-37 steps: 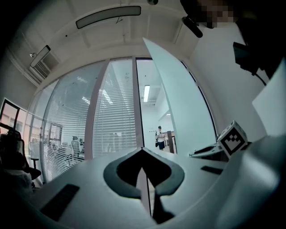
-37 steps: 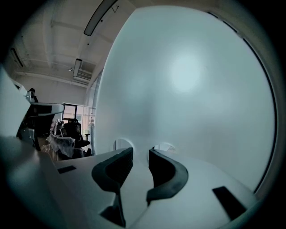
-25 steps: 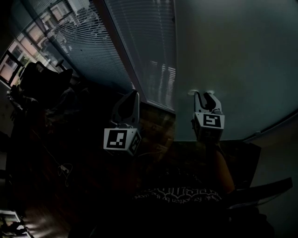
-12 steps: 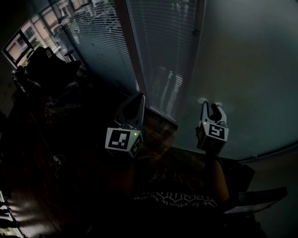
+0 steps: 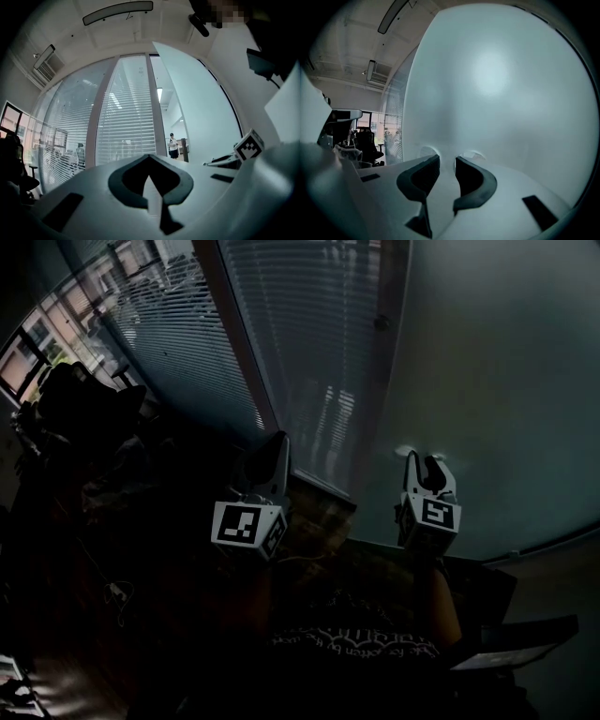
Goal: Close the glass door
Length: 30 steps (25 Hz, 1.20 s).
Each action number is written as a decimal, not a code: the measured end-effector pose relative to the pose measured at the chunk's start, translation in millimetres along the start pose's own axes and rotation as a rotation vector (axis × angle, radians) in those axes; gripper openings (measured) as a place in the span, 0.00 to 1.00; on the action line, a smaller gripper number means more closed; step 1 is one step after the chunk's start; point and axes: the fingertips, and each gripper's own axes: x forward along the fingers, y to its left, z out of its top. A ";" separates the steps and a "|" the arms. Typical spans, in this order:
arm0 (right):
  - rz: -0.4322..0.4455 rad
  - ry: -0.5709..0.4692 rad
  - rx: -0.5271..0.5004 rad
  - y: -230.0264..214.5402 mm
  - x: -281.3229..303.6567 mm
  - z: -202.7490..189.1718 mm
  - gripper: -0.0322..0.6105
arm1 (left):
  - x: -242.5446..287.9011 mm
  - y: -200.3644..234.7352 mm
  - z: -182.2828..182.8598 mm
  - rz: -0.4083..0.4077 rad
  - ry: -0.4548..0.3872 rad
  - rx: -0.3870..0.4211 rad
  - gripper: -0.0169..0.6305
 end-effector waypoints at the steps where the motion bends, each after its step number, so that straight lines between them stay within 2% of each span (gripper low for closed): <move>1: -0.003 0.002 0.001 -1.2 3.5 0.2 0.22 | 6.0 2.0 0.1 -0.006 -0.003 0.000 0.03; 15: -0.111 -0.026 0.019 -17.7 45.3 2.4 0.22 | 69.1 29.8 -7.4 -0.111 -0.020 -0.006 0.03; 30: -0.162 -0.028 0.023 -43.3 83.2 18.1 0.22 | 121.7 44.8 -5.4 -0.134 -0.049 -0.029 0.03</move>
